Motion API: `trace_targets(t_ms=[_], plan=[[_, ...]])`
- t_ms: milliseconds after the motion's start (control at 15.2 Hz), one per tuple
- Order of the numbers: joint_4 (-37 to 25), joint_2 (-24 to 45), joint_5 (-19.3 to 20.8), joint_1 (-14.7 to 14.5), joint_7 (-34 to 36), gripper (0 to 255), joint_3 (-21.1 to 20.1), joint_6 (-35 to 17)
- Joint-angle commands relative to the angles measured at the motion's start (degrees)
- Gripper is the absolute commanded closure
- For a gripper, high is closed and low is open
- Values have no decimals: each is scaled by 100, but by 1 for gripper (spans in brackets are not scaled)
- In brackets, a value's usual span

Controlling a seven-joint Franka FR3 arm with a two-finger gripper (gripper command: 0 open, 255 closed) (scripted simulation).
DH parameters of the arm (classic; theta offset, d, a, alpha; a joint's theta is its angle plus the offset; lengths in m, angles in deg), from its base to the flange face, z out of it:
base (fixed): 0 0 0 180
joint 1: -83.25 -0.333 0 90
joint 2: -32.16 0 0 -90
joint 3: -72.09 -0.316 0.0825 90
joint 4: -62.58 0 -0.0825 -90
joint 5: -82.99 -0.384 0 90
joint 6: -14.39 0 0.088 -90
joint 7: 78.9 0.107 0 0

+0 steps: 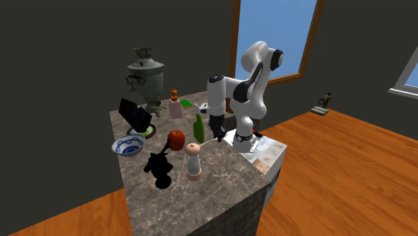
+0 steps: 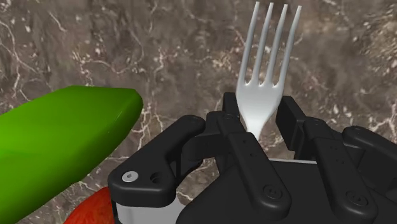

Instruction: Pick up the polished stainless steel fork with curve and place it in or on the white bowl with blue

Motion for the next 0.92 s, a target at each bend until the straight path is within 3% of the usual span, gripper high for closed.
trace_targets(t_ms=[0, 528, 858], plan=[[-138, -53, 8, 5, -4, 255, 9, 195], [-657, -179, 24, 10, -1, 255, 28, 839], [-1300, 730, 318, 270, -499, 255, 439, 573]])
